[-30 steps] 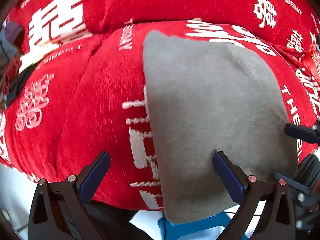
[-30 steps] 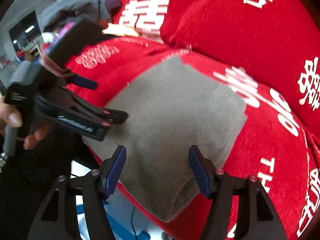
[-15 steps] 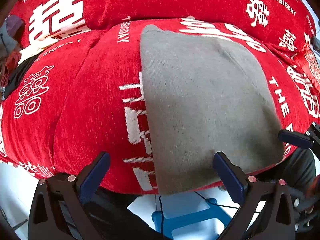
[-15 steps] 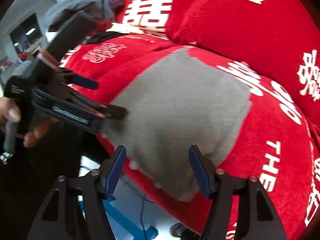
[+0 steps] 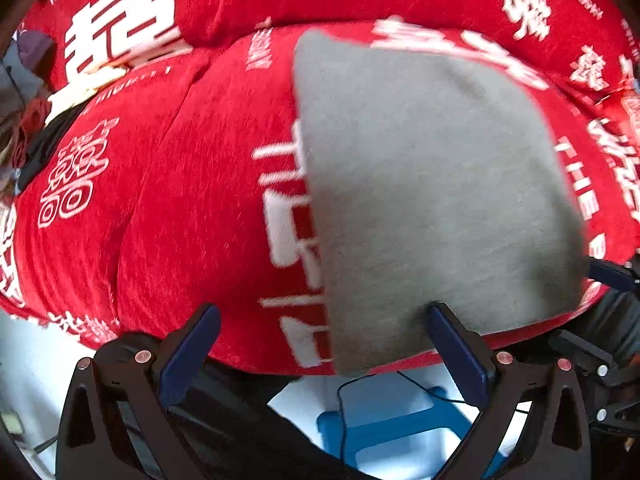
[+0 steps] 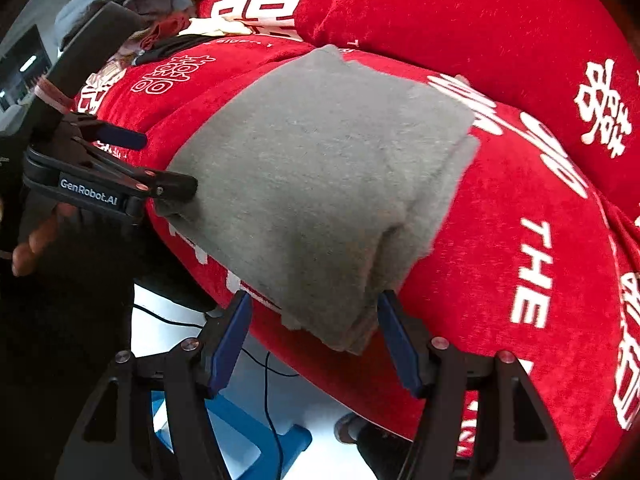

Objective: Fold small clothes

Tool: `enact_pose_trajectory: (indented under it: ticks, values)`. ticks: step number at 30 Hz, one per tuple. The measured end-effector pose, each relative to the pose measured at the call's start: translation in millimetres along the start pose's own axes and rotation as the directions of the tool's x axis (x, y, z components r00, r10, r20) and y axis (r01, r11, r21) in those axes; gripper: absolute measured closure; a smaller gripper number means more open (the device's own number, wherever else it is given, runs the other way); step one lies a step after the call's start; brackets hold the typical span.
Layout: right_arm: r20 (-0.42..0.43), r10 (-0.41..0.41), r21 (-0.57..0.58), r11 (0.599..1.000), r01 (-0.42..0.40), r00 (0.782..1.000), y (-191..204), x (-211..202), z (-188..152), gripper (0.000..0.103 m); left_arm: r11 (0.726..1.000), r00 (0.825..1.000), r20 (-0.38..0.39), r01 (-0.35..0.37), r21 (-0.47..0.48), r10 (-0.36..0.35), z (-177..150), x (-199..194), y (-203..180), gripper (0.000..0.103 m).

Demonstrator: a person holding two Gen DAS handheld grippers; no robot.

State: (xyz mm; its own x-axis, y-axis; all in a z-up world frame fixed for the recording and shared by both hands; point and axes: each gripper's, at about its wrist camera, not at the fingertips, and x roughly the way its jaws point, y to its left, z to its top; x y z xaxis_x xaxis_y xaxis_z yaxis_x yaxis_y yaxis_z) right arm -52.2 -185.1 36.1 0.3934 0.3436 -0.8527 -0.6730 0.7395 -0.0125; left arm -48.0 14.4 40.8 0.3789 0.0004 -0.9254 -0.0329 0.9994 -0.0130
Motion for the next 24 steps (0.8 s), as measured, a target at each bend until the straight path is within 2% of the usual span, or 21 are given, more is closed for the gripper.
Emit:
enact_pose_trajectory:
  ticks: [3,6,9,11,13,17,21,24]
  values:
    - [0.065,0.026,0.005,1.000,-0.026,0.998,-2.7,-17.7,14.4,0.034,1.000,0.998,0.062,0.015,0.019,-0.016,13.2,-15.0,-3.3,0.000]
    - [0.103,0.012,-0.017,1.000,-0.010,0.995,-4.7,-17.7,37.0,0.033,0.999,0.996,0.080,-0.039,0.019,0.037,37.8,-7.3,-5.6,0.000]
    - [0.097,0.033,-0.012,0.999,-0.032,0.995,-9.9,1.1,60.0,0.033,0.997,0.996,0.035,-0.080,-0.012,0.081,57.8,16.4,-0.4,0.000]
    - [0.057,0.052,0.004,0.999,-0.052,0.997,-15.6,20.2,70.1,0.033,0.997,0.997,0.011,-0.075,-0.022,0.075,63.5,27.6,0.9,0.000]
    - [0.023,0.029,0.010,1.000,-0.029,0.999,-21.7,39.0,76.5,0.033,0.997,0.998,0.005,-0.062,-0.037,0.063,67.6,31.6,1.0,0.000]
    - [0.054,0.029,0.073,0.997,-0.033,0.998,-42.0,43.8,86.7,0.032,0.996,0.998,-0.005,-0.063,-0.056,0.063,78.8,35.1,-1.1,0.000]
    - [0.068,-0.044,0.115,0.993,0.036,0.997,-52.1,39.9,97.3,0.032,0.995,0.997,-0.012,-0.076,-0.067,0.075,93.9,34.3,-2.7,0.000]
    - [0.068,-0.187,0.118,0.977,0.178,0.980,-53.4,26.8,99.0,0.031,0.996,0.998,0.020,-0.061,-0.063,0.062,96.7,20.5,-6.7,0.000]
